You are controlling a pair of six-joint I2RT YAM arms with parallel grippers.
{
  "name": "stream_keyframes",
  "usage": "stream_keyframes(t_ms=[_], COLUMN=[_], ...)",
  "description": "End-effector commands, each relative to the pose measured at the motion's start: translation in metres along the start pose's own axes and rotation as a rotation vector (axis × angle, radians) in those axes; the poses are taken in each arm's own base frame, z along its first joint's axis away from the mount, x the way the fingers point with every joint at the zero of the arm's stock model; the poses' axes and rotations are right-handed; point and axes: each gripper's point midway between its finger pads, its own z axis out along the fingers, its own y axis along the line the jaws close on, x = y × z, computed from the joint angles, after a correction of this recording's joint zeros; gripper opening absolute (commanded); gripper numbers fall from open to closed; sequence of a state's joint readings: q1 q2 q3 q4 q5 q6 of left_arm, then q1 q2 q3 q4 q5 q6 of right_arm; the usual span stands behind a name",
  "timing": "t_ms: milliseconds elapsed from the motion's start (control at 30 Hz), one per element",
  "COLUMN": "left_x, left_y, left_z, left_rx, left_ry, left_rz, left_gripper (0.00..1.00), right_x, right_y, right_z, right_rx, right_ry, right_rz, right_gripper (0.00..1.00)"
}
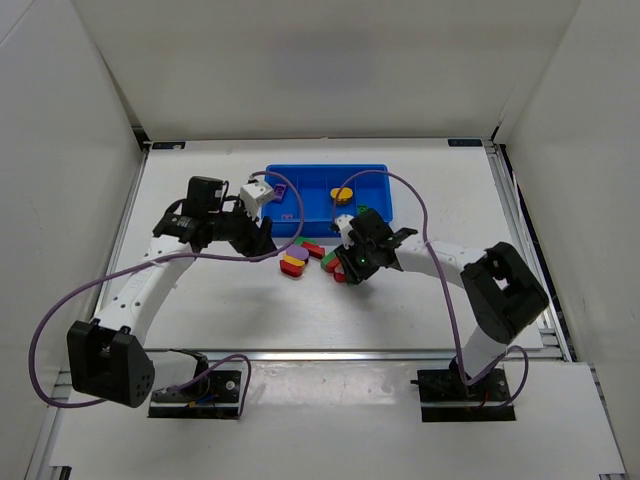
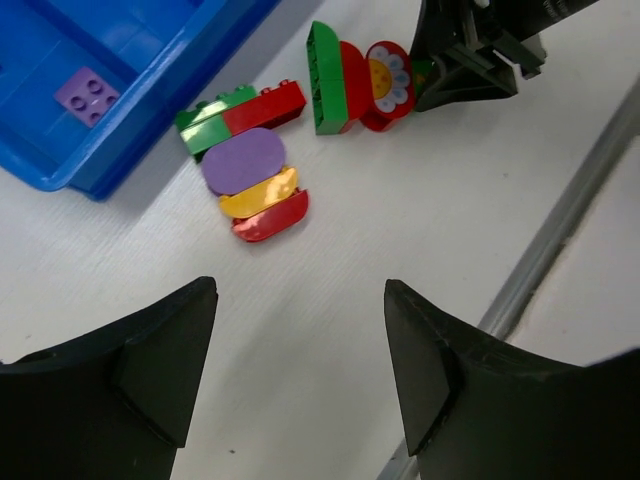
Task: Sort the legos into containers by color
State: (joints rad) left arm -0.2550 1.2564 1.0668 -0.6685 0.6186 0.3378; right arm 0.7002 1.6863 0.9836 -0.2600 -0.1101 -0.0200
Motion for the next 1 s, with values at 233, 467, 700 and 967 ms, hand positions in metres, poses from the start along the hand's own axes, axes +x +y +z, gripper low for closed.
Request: stream_keyframes(t_ms=[233, 467, 700, 967], left_x=[-0.043, -0.059, -0.065, -0.054], left_y=[-0.037, -0.049, -0.05, -0.061], left_z=[0.004, 0.016, 0.027, 0.034], left_rx=[0.295, 0.574, 0.687, 0.701], left_ry=[-0.082, -0.041, -0.012, 0.029], left_rz=[-0.222, -0.476, -0.553, -0.569], left_gripper=[0.8, 0.8, 0.82, 0.83], right_x=[-0.004, -0.037, -0.062, -0.092], right_y=[0.001, 0.025, 0.045, 0.051], right_z=[-0.062, -0.086, -0.097, -0.111], right_rx=[0.073, 0.057, 0.049, 0.056], right_ry=[-0.13, -0.274, -0.365, -0.443], right_rz=[-0.149, -0.314, -0.399, -0.411], right_gripper=[0.03, 0.01, 0.0, 0.0])
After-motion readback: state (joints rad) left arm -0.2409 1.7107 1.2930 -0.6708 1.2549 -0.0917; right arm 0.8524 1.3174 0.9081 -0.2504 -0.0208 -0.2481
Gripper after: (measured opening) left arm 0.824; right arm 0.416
